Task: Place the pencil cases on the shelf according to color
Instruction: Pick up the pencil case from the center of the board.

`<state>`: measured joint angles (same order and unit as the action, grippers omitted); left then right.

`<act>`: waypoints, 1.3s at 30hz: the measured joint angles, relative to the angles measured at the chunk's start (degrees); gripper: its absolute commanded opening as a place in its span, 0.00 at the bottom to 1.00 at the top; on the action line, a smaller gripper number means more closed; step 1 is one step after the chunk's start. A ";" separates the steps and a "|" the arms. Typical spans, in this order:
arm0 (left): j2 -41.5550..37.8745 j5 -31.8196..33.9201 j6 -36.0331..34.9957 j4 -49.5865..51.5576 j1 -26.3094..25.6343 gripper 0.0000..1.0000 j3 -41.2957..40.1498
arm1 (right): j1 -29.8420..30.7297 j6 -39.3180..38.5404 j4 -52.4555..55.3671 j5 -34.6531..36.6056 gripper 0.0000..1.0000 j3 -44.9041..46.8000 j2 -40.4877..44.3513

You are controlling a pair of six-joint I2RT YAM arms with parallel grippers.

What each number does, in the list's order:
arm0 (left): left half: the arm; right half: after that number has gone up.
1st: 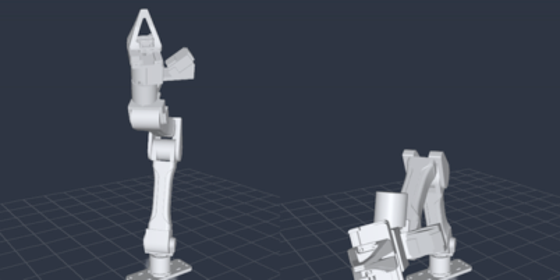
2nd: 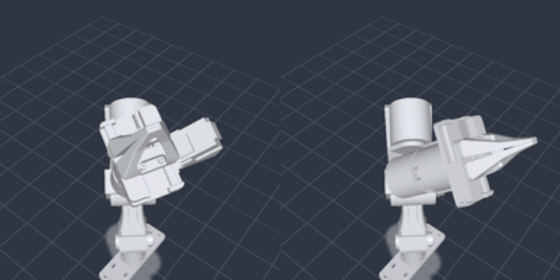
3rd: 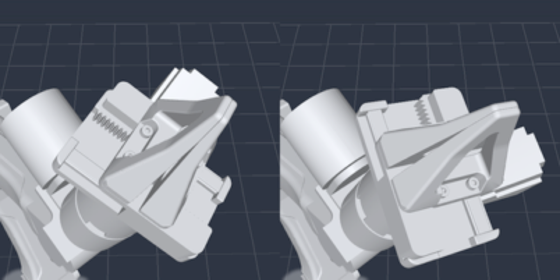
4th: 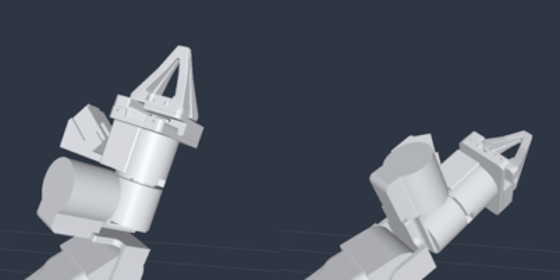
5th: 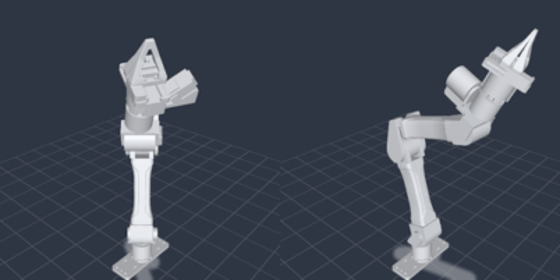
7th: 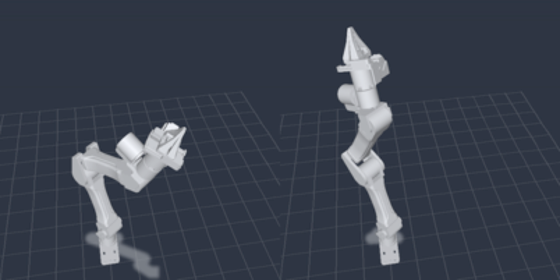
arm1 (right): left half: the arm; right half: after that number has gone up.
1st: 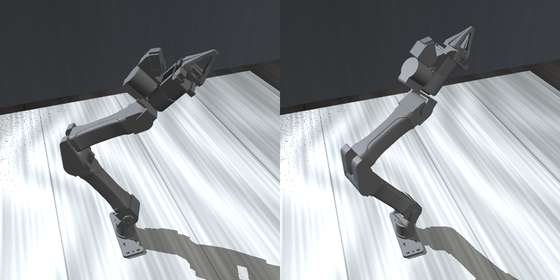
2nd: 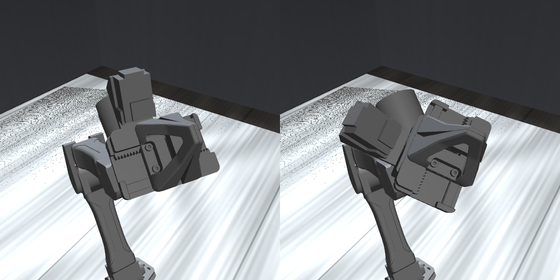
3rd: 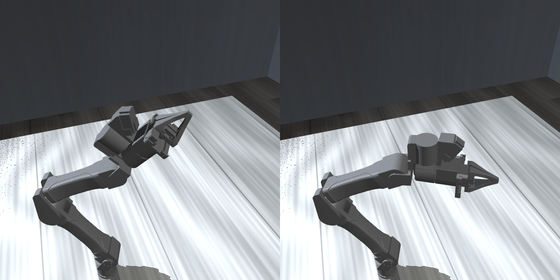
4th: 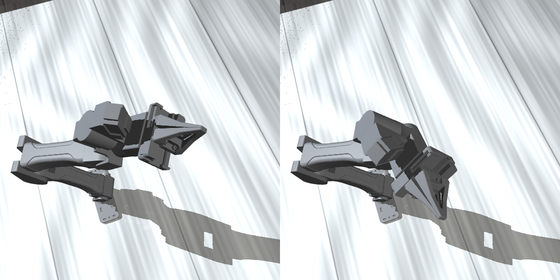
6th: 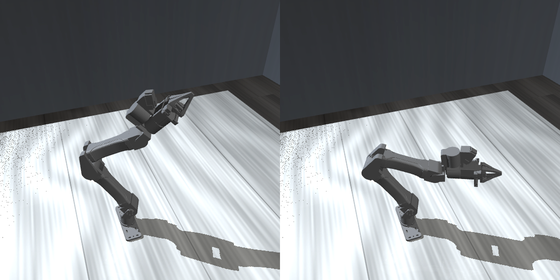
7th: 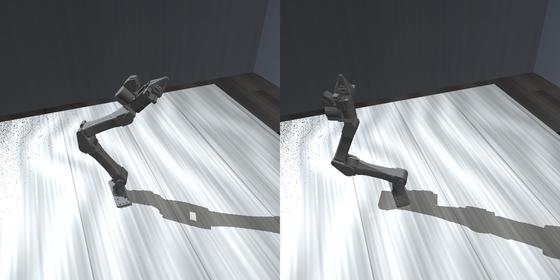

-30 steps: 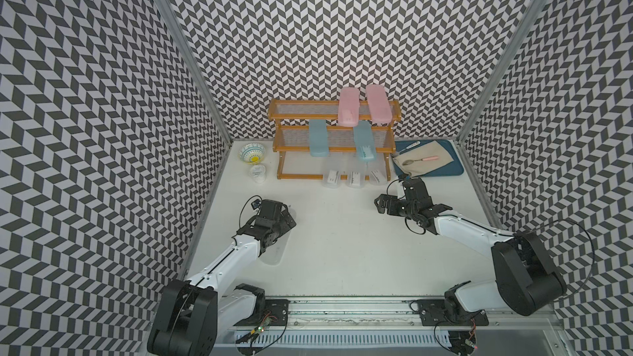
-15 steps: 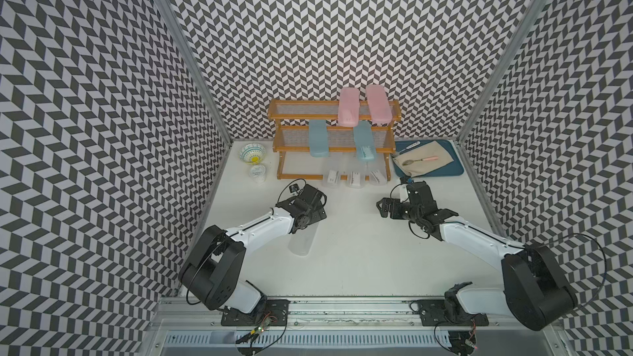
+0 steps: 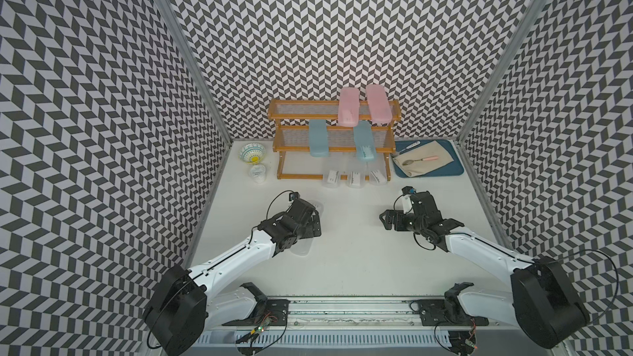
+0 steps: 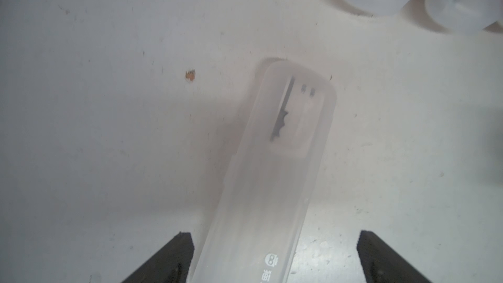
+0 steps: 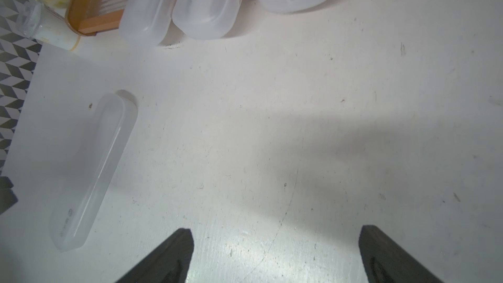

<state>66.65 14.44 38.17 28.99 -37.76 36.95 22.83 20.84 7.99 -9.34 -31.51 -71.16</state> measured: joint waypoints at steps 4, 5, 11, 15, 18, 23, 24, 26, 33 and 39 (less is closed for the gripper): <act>0.28 -0.04 0.04 -0.20 -0.11 0.99 -2.36 | 0.31 0.11 0.33 -0.15 1.00 0.39 0.50; 0.59 0.11 0.04 -0.26 -0.17 0.99 -2.36 | 0.37 0.15 0.35 -0.17 1.00 0.42 0.66; 3.65 0.94 0.00 -0.98 -2.32 0.99 -2.34 | 0.90 0.39 -0.04 -0.15 1.00 1.11 0.79; 6.43 1.20 -0.02 -1.05 -4.09 0.99 -2.34 | 1.01 0.39 -0.17 -0.15 1.00 1.68 0.76; 6.95 1.95 0.09 -1.33 -4.92 0.99 -2.34 | 1.03 0.37 -0.28 -0.13 1.00 1.68 0.72; 7.74 2.27 0.24 -2.38 -5.03 0.99 -2.36 | 1.05 0.35 -0.31 -0.11 1.00 1.68 0.72; 7.91 2.40 0.26 -2.51 -5.03 0.99 -2.36 | 1.05 0.35 -0.31 -0.09 1.00 1.68 0.72; 8.02 3.63 0.96 -2.14 -5.42 0.99 -2.32 | 1.05 0.35 -0.31 -0.09 1.00 1.68 0.70; 3.34 7.19 2.78 -0.63 -4.96 0.99 -2.19 | 1.05 0.35 -0.39 -0.11 1.00 1.68 0.44; 6.67 6.80 1.92 -0.81 -3.76 0.99 -1.68 | 1.05 0.31 -0.31 -0.07 1.00 1.68 0.31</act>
<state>73.32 21.23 40.10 28.18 -41.52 35.27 23.88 21.15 7.68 -9.41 -29.82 -70.85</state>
